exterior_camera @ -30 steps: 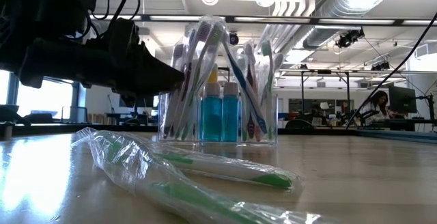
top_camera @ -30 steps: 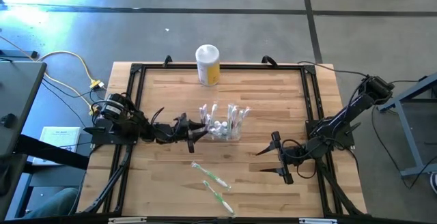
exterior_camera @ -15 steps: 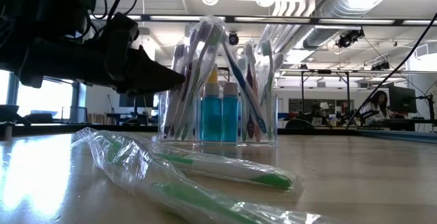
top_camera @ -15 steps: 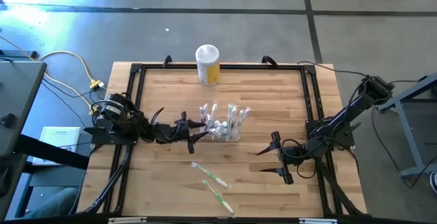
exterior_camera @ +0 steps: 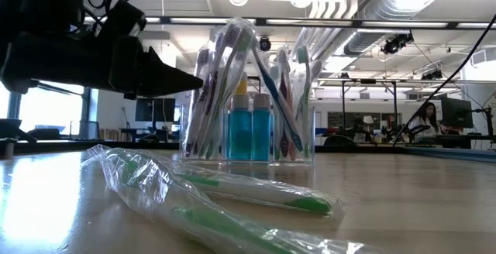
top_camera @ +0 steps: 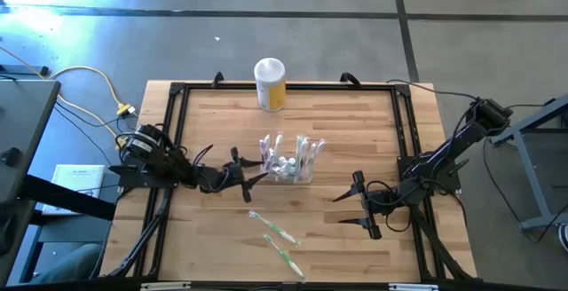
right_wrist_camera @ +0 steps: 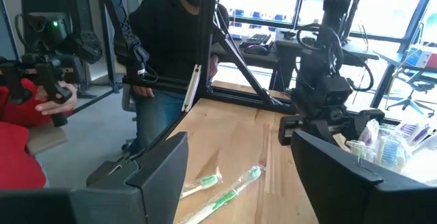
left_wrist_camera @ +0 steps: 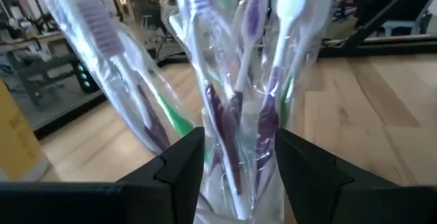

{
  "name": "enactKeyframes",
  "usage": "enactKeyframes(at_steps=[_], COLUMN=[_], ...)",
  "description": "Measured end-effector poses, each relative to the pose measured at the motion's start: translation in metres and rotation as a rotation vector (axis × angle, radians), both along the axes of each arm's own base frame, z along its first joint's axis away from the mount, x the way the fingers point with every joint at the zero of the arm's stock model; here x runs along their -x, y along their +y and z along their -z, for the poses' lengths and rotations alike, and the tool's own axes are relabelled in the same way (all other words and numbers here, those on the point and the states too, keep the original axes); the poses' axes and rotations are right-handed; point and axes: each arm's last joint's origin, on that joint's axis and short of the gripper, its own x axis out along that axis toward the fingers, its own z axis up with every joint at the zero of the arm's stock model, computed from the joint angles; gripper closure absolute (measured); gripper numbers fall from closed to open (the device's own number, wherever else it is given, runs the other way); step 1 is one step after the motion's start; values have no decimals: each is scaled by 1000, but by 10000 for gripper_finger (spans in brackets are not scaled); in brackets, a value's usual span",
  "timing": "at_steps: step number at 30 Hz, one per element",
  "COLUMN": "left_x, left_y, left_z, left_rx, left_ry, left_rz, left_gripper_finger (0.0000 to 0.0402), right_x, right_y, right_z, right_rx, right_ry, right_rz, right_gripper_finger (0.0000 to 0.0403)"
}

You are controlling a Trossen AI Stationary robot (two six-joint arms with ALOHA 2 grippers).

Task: Pick & Place toothbrushing station
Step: Put the green toothbrush into the transparent organizer

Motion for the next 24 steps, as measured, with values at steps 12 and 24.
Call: enactKeyframes(at_steps=[12,24], left_x=[24,57], left_y=[-42,-84], left_z=[-27,-24], left_rx=[-160,-41], left_ry=[-20,40], left_rz=[-9,140], left_gripper_finger=[226,226], right_x=[-4,-40], right_y=[-1,5], right_z=[-3,-13], right_rx=[-70,38], right_ry=[37,255], right_rz=[-23,33], right_gripper_finger=[149,149])
